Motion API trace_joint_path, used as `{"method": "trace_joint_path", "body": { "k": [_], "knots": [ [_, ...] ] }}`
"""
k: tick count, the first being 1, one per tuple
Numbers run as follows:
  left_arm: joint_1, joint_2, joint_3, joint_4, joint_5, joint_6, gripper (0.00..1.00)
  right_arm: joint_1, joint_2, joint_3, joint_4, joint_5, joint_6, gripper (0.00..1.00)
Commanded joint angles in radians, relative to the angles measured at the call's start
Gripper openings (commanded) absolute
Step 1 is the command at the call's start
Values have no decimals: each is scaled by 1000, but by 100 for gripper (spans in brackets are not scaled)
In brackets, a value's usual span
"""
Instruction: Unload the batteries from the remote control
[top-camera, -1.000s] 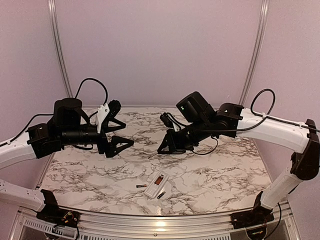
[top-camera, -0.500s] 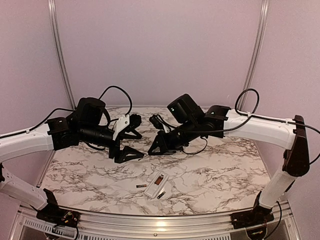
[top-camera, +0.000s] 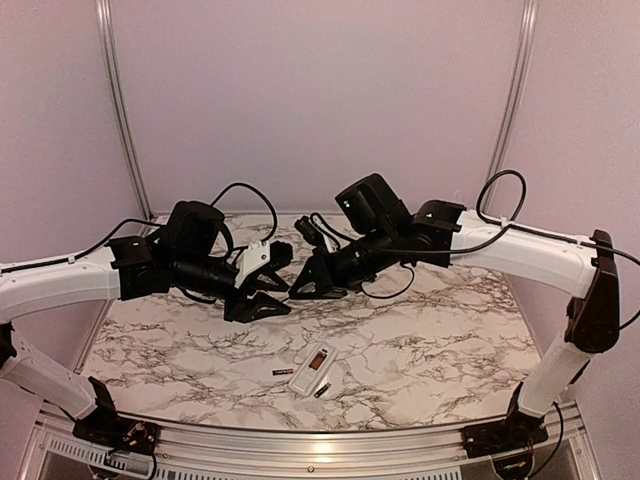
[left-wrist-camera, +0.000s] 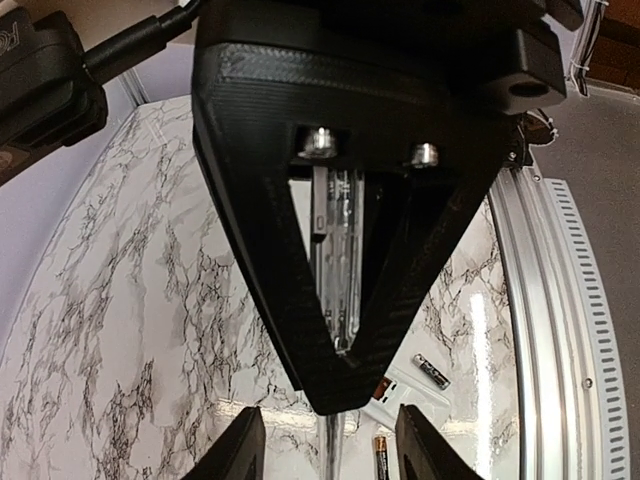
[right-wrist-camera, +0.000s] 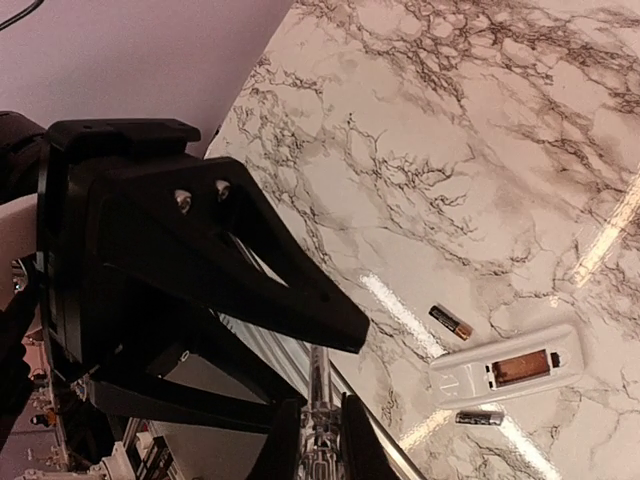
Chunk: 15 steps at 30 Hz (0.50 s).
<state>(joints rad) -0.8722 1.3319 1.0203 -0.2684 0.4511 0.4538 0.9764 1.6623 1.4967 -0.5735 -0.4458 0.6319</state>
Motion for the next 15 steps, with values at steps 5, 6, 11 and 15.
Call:
{"method": "trace_joint_path", "body": {
  "k": [5, 6, 11, 15],
  "knots": [
    [-4, 47, 34, -5, -14, 7, 23, -7, 4, 53, 31, -22, 44, 0],
    [-4, 47, 34, -2, -12, 7, 17, -7, 6, 53, 33, -23, 47, 0],
    [-4, 49, 47, 18, -23, -19, 0, -7, 12, 47, 37, -21, 50, 0],
    [-4, 62, 61, 10, -25, -30, 0, -7, 19, 57, 21, 3, 47, 2]
  ]
}}
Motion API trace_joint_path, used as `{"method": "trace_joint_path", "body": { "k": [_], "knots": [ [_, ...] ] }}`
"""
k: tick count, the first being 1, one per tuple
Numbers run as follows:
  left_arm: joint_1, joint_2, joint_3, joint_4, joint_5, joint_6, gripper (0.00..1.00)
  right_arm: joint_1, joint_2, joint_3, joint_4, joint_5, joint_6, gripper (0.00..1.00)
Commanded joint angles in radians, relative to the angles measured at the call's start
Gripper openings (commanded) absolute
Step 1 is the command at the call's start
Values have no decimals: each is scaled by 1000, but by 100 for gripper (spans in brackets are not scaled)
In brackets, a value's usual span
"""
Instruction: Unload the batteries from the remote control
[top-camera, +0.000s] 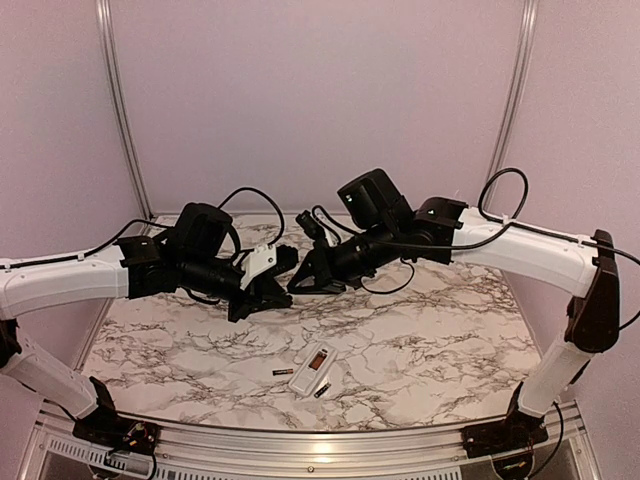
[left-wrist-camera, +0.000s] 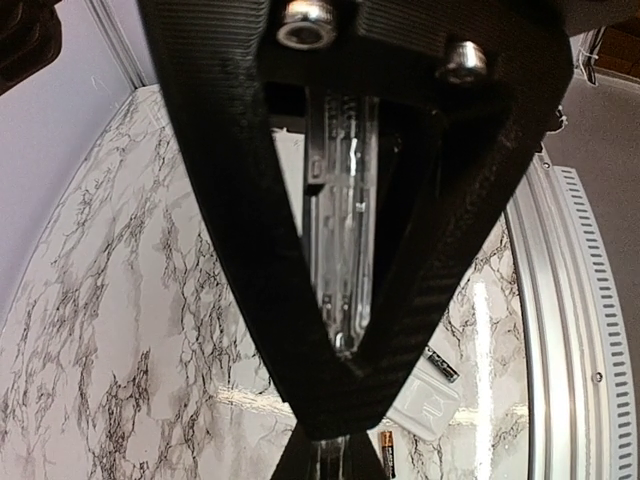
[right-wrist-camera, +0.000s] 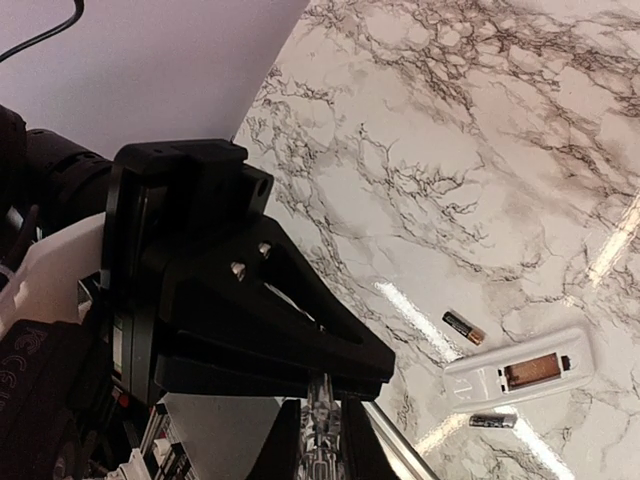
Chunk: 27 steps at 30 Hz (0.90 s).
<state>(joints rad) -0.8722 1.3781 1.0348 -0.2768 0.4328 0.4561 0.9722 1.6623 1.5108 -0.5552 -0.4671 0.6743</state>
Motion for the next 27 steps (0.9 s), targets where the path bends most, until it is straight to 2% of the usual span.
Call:
{"method": "trace_joint_path", "body": {
  "k": [1, 6, 10, 16, 22, 27],
  "knots": [
    [-4, 15, 45, 19, -7, -36, 0, -3, 22, 52, -13, 46, 3, 8],
    [-4, -6, 13, 38, -33, -76, 0, -29, 26, 91, -94, 144, 2, 42],
    [-3, -24, -26, 52, -52, -122, 0, -73, 1, 97, -118, 193, 6, 59],
    [1, -47, -95, 93, -83, -220, 0, -139, -66, 91, -180, 326, 12, 72],
    [10, -35, -171, 140, -149, -401, 0, -202, -165, 10, -236, 479, 80, 80],
    [43, 11, -226, 172, -225, -571, 0, -208, -216, -25, -278, 582, 133, 84]
  ]
}}
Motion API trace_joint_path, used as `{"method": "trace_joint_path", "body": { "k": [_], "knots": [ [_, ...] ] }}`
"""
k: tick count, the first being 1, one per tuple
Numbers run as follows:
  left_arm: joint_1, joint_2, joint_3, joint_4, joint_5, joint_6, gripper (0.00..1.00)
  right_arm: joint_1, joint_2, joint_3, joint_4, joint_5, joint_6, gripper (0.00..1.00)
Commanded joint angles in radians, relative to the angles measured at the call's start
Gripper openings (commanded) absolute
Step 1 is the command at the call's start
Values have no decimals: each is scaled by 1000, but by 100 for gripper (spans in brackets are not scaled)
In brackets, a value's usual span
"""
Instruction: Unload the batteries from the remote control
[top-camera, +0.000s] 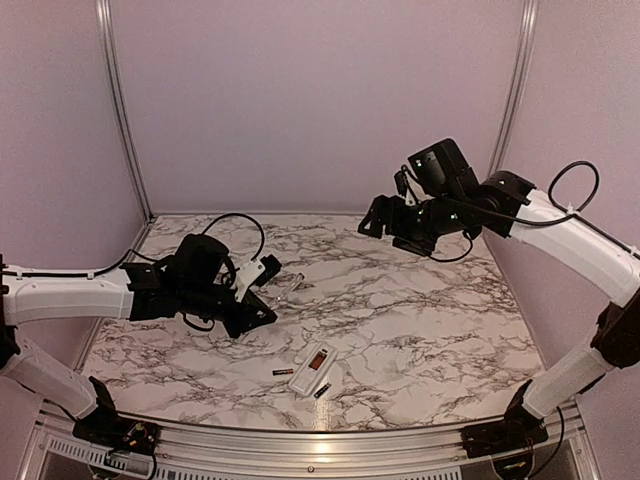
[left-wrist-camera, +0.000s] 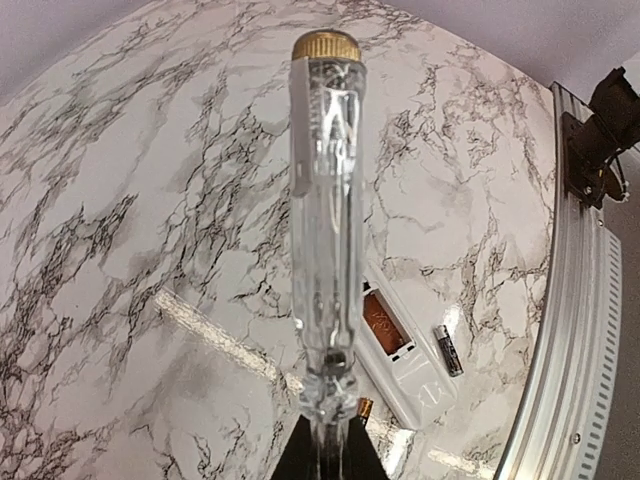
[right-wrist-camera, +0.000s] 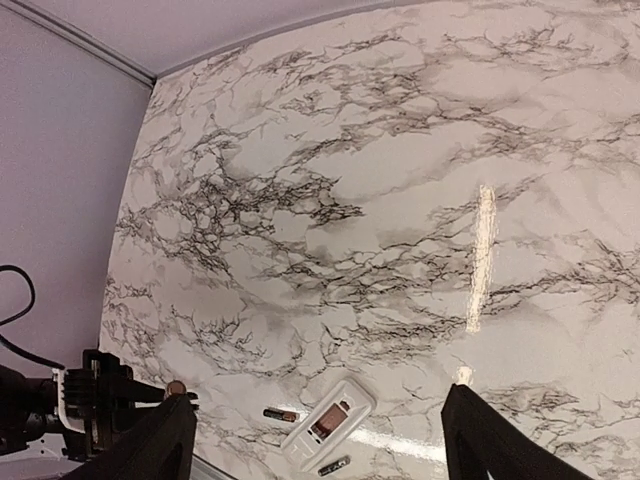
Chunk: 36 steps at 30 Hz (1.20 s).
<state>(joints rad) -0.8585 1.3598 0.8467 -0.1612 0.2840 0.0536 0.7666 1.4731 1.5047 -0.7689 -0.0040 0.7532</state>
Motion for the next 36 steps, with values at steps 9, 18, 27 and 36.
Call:
{"method": "trace_joint_path", "body": {
  "k": [9, 18, 27, 36],
  "knots": [
    [64, 206, 1, -17, -145, -311, 0, -3, -51, -65, -81, 117, 107, 83],
    [72, 358, 91, -126, -196, -380, 0, -3, -91, -100, -86, 113, 143, 82],
    [72, 473, 237, -321, -239, -421, 0, -3, -118, -138, -73, 112, 157, 83],
    [72, 504, 244, -354, -236, -456, 4, -3, -102, -136, -67, 101, 142, 83]
  ]
}}
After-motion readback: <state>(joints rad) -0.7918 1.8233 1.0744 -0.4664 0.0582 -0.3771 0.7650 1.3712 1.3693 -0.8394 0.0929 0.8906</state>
